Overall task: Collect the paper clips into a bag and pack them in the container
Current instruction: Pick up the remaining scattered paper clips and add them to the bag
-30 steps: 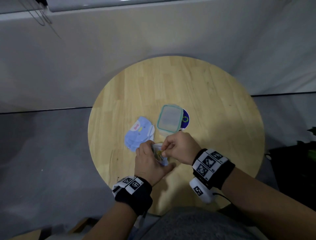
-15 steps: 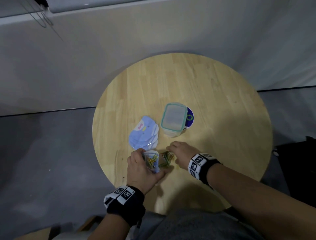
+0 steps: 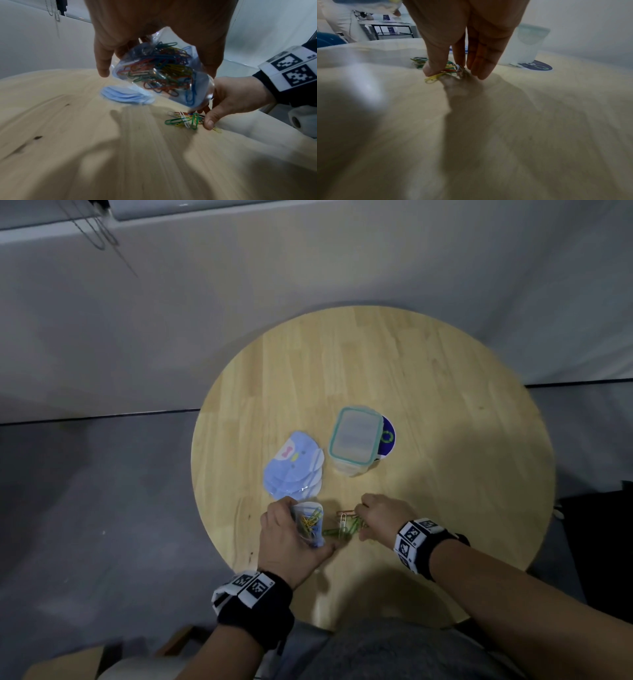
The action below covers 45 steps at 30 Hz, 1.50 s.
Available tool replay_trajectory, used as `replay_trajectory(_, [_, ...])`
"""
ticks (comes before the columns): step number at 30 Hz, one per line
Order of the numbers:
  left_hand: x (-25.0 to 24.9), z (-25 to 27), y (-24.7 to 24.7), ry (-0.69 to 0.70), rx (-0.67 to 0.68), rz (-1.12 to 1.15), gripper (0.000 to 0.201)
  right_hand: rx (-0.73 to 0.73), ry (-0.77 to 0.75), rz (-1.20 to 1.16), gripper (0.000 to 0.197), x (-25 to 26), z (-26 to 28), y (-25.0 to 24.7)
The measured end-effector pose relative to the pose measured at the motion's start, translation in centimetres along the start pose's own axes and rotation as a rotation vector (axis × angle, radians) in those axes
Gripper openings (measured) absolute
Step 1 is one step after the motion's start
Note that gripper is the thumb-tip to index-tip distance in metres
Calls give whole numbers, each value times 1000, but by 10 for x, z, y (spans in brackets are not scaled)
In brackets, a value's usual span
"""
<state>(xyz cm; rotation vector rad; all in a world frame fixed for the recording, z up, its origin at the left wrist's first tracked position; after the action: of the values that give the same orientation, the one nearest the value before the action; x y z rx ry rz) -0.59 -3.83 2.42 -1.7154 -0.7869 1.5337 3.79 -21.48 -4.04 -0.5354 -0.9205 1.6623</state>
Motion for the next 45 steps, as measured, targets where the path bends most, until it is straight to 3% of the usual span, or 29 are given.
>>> replay_trajectory(4, [-3, -3, 3, 4, 4, 22, 89, -69, 14, -96, 55, -7, 8, -5])
replay_trajectory(8, [-5, -2, 6, 9, 3, 16, 90, 49, -53, -12, 84, -9, 13, 0])
replay_trajectory(14, [-8, -1, 7, 7, 10, 18, 90, 22, -66, -1, 46, -3, 8, -7])
replay_trajectory(21, [-8, 1, 5, -22, 1, 15, 92, -10, -2, -44, 27, 1, 5, -5])
replay_trajectory(31, [-12, 3, 12, -27, 34, 4, 94, 5, 109, -34, 30, -1, 8, 2])
replay_trajectory(35, [-16, -3, 16, -15, 33, 21, 96, 9, 227, -155, 23, -25, 13, -1])
replay_trajectory(39, [-22, -10, 20, 13, 38, 45, 93, 41, 309, -465, 20, -50, 28, -13])
replay_trajectory(45, [-40, -22, 18, 81, 22, 27, 90, 108, 265, -809, 6, -48, 57, -76])
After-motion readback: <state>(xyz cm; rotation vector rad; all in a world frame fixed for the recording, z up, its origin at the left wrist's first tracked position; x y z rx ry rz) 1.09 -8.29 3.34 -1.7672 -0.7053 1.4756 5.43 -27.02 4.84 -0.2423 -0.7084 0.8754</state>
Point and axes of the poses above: each hand's wrist, its own z-axis away from the middle knuckle, its own y-axis out of the palm, x = y × z, the point moved 6 cm from there along -z, towards the middle knuckle, and after that the axes turned 14 degrees about y, right-handed, at the moved point
